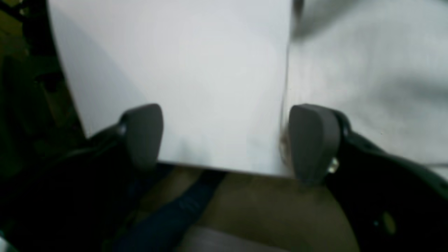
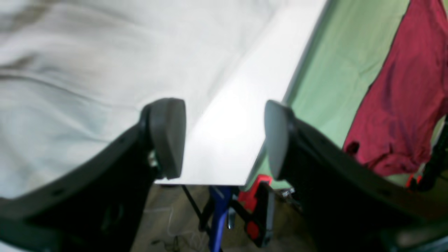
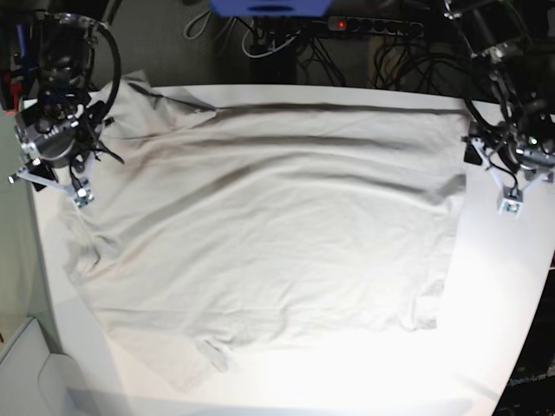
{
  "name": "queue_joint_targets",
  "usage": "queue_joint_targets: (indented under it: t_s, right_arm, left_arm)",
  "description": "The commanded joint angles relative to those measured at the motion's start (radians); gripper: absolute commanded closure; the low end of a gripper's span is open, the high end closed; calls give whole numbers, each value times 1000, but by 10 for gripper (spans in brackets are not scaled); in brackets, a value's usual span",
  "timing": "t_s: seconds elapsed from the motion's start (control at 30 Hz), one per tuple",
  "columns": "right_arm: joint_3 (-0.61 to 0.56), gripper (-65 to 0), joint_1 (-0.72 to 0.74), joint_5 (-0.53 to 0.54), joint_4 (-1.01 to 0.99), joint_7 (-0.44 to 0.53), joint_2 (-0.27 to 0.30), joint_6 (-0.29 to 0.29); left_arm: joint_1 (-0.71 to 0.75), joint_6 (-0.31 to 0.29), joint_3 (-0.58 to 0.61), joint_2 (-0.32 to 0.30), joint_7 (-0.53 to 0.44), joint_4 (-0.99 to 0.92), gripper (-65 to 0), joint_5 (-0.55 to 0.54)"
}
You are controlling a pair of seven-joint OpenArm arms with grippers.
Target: Layout the t-shirt on the table in an organized manner, then fold the t-shirt properly
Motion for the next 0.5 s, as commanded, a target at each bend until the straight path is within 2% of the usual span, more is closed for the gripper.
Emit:
queue_joint_targets:
  t_s: [0.0,0.27,0.47]
  right_arm:
    - [7,-368,-9,-8,17,-3,6,-7]
    - [7,-368,-32,-8,20,-11,-5,-7]
    - [8,-368,-32,-9,20,-11,-5,-7]
  left_arm:
    - [0,1,-3,2,-10,33,-547,-24]
    - [77,4,-13,42,-10,53,-547,-117]
    - [89,2,-108,57,-10,42,-544,-127]
